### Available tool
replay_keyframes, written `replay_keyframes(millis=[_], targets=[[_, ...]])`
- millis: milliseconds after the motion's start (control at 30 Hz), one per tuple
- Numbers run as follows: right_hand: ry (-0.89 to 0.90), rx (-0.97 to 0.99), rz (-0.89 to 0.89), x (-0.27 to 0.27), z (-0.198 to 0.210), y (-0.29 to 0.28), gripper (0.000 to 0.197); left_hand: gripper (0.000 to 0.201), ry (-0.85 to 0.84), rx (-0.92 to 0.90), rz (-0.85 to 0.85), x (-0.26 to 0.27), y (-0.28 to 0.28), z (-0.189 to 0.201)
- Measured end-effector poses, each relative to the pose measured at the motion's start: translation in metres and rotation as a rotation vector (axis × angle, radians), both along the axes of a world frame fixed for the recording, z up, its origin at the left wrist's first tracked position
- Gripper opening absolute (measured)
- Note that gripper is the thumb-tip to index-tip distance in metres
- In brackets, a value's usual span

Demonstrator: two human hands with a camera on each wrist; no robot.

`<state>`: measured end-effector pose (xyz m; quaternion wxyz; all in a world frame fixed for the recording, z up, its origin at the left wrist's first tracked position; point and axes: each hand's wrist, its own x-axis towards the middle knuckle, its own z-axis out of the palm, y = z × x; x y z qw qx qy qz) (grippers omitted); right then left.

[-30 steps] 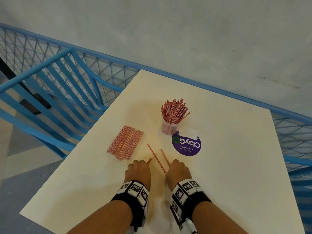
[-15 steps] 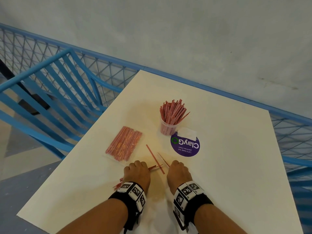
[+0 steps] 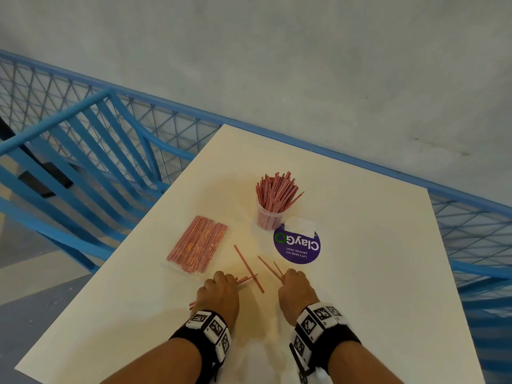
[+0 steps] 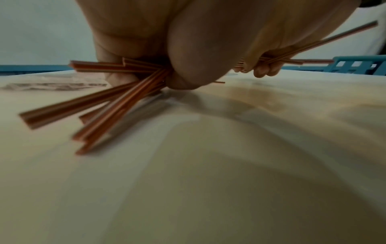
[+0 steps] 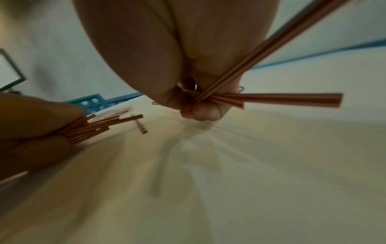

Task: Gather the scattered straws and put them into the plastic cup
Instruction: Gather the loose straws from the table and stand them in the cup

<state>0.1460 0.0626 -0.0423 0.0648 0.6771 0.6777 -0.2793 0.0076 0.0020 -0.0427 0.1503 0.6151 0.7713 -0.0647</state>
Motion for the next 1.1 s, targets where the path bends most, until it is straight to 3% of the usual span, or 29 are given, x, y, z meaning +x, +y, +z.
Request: replay_keyframes(millis=[133, 200, 300, 433, 633, 833, 1000, 1100], targets=[[0.109, -0.001, -0.183, 0.011, -0.001, 0.000, 0.023, 0.023, -0.079, 0.027, 0.051, -0.006, 0.008, -0.003], [0.159, -0.009, -0.238, 0.015, 0.002, 0.002, 0.023, 0.015, -0.161, -0.016, 0.115, -0.008, 0.009, 0.001], [0.215, -0.008, -0.261, 0.020, 0.008, 0.002, 0.025, 0.029, -0.240, 0.012, 0.268, -0.011, 0.014, 0.000], [0.273, -0.013, -0.221, 0.028, 0.016, -0.004, 0.028, 0.032, -0.306, 0.000, 0.262, -0.020, 0.020, 0.011], [0.198, 0.030, -0.041, 0.003, 0.014, -0.013, 0.016, 0.018, -0.551, 0.066, 0.390, -0.038, 0.019, 0.015], [0.182, 0.001, -0.104, -0.042, -0.002, -0.005, 0.020, 0.019, -0.548, 0.165, 0.314, -0.053, 0.015, 0.017], [0.109, -0.042, -0.145, -0.056, -0.012, 0.000, 0.025, 0.017, -0.544, 0.141, 0.295, -0.066, 0.012, 0.013], [0.042, -0.084, -0.068, -0.058, -0.013, -0.002, 0.028, 0.019, -0.544, 0.119, 0.290, -0.071, 0.011, 0.009]])
